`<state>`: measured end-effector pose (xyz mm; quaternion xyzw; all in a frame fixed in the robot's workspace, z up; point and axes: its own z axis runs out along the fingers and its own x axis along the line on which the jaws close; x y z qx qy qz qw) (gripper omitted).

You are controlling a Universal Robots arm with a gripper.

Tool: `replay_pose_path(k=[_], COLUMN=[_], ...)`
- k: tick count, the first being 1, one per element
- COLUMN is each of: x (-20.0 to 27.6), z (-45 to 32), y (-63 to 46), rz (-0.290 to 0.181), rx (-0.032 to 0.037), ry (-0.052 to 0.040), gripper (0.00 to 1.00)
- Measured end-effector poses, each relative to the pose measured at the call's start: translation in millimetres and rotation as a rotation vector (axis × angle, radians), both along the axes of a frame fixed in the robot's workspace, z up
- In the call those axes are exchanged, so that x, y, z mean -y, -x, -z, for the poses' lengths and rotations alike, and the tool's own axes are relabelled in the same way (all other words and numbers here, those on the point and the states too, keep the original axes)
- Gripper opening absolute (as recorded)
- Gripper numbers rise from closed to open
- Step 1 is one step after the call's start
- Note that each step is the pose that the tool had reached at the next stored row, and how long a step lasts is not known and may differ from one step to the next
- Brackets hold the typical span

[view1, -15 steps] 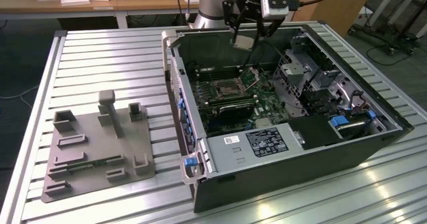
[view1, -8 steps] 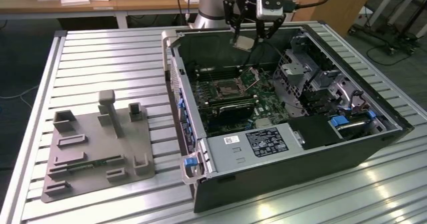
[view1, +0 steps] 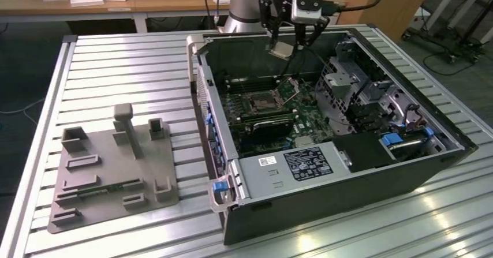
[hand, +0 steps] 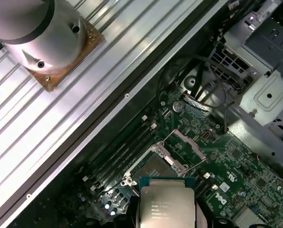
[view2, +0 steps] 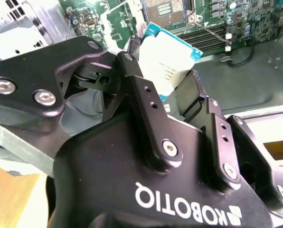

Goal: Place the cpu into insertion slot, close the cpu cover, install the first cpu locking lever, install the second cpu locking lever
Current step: 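Place the cpu into insertion slot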

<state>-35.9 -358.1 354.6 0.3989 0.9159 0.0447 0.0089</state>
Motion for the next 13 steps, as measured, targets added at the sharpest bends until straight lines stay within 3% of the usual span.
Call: replay_pose_path(k=[8, 13], x=[0.0, 0.0], z=[1.0, 1.9], y=[0.9, 0.9], rz=[0.076, 0.152], rx=[0.0000, 0.0000], ry=[0.0000, -0.0001], gripper=[0.54, 0.54])
